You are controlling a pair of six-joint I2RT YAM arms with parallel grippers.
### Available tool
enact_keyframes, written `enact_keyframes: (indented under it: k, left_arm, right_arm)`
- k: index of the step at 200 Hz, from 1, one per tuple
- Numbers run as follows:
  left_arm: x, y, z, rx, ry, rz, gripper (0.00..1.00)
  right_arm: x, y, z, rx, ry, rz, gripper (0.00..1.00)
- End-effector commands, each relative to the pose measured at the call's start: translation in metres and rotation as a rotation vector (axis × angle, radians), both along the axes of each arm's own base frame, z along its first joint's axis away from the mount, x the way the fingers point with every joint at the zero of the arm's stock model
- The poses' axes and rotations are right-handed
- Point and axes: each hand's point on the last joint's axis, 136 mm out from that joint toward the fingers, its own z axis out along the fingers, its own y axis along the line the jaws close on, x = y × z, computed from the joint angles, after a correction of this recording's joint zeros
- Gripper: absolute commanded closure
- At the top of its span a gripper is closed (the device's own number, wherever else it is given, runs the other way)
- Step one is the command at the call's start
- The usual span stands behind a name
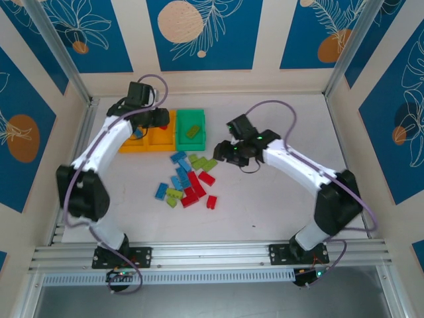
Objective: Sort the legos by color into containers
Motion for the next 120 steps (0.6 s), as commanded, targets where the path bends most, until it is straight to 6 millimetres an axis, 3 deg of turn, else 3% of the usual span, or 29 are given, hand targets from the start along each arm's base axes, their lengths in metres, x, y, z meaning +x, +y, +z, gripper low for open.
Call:
enact_keyframes:
  k: [1,29,55,74,120]
  left_arm:
    - [-0.045,-0.034,0.04,-0.002,-0.144,-0.184,0.53]
    - [-0.109,-0.056,0.052,0.055,-0.263,-0.394,0.52]
    - [-0.15,-0.054,0.047,0.059,-0.302,-0.477,0.49]
    - [-0.165,-0.044,0.04,0.071,-0.299,-0.468,0.48]
    - [-0.172,-0.038,0.026,0.079,-0.258,-0.452,0.47]
  right_arm:
    - [0.001,0.016,-0.021,-0.065,0.07,-0.02,0.42]
    - [0.021,0.029,-0.057,-0.138,0.088,-0.002,0.39]
    - [0.041,0.045,-0.079,-0.227,-0.033,0.249,0.25]
    - [0.046,0.043,-0.09,-0.356,-0.109,0.419,0.04]
    - [0.05,0.048,-0.105,-0.389,-0.105,0.562,0.03]
